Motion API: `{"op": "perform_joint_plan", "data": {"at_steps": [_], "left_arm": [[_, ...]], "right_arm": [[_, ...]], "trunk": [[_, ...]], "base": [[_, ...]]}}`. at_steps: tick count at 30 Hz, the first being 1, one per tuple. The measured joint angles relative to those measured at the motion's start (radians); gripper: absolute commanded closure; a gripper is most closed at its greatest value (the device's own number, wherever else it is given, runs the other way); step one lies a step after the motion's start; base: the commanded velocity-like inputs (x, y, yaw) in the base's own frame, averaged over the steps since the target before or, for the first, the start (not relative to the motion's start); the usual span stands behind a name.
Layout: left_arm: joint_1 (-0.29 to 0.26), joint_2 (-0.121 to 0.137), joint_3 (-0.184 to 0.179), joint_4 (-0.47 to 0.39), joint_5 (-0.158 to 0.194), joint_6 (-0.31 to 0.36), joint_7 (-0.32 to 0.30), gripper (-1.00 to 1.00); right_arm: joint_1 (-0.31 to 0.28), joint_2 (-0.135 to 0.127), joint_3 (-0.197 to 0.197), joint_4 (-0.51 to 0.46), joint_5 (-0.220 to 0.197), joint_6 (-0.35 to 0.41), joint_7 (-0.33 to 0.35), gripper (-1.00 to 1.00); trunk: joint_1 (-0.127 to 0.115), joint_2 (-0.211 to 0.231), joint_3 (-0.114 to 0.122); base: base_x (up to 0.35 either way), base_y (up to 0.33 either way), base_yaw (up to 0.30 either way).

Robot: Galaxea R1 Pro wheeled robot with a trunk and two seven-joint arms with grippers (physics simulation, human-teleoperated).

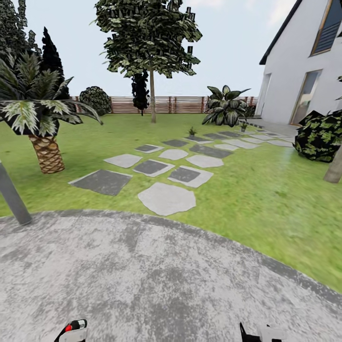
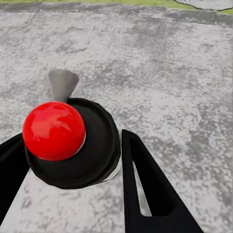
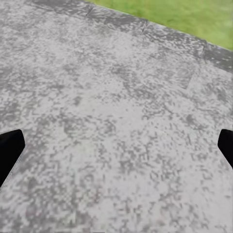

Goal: Pick up the pesticide atomizer in the garden and spray insectifuge to fully cover both potted plants in the garden.

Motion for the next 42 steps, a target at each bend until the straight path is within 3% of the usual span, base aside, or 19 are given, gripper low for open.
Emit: {"op": "perform_joint_plan", "data": {"at_steps": [17,42], "left_arm": [[0.000,0.000,-0.001,0.000,0.000,0.000,0.000,1.00],[0.000,0.000,0.000,0.000,0.001,0.000,0.000,1.00]], "right_arm": [[0.000,0.000,0.000,0.000,0.000,0.000,-0.001,-1.00],[0.000,0.000,0.000,0.000,0.000,0.000,-0.002,-1.00]], "trunk": [[0.000,0.000,-0.024],[0.000,0.000,-0.026]], "base": [[0.335,0.000,0.000],[0.335,0.000,0.000]]}}
